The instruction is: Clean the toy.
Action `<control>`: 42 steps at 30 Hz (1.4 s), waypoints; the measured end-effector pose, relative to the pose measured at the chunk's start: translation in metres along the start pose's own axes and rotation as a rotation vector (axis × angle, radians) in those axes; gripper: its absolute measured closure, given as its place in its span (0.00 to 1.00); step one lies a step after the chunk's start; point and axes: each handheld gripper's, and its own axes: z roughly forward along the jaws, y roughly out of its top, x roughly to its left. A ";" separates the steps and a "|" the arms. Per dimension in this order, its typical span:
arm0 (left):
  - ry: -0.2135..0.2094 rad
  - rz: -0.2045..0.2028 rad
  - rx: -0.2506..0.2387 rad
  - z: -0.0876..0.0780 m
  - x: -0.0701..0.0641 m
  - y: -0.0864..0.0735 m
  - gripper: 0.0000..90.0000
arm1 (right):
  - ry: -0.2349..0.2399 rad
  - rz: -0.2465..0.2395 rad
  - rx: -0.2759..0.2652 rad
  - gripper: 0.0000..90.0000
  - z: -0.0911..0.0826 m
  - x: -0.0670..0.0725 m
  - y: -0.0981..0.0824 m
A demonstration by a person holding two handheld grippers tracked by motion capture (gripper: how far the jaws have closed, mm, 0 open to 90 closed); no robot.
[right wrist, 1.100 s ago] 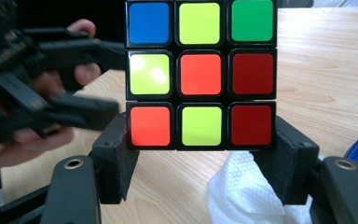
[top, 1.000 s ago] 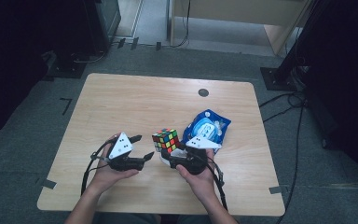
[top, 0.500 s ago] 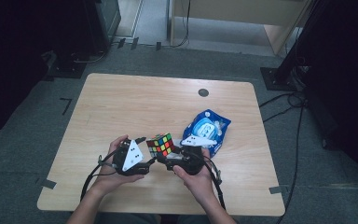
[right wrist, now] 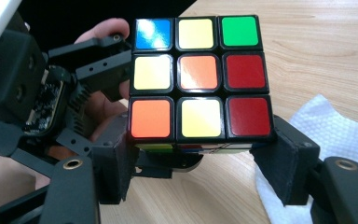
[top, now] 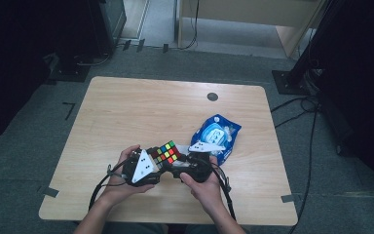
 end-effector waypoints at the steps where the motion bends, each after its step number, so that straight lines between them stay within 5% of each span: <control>1: 0.007 -0.001 -0.006 0.000 -0.001 0.000 0.36 | 0.003 0.002 -0.005 0.38 0.000 0.000 0.000; 11: -0.027 -0.030 -0.022 -0.001 0.001 0.000 0.37 | 0.047 0.027 -0.101 0.34 -0.014 -0.008 0.007; 19: -0.035 0.003 -0.023 0.001 -0.007 0.002 0.37 | 0.036 0.052 -0.095 0.38 -0.008 -0.005 0.004; 25: -0.039 -0.039 -0.026 0.004 -0.008 0.003 0.35 | -0.011 0.051 -0.088 0.39 -0.007 0.000 0.001; 31: -0.024 -0.016 -0.026 0.004 -0.012 0.003 0.36 | -0.008 0.046 -0.072 0.39 -0.003 0.001 0.000; 40: -0.001 -0.084 -0.030 -0.002 0.006 -0.003 0.37 | 0.051 0.049 -0.136 0.30 -0.018 -0.016 0.009; 42: 0.001 -0.124 -0.041 -0.006 0.014 -0.006 0.37 | -0.015 0.034 -0.139 0.34 -0.021 -0.022 0.008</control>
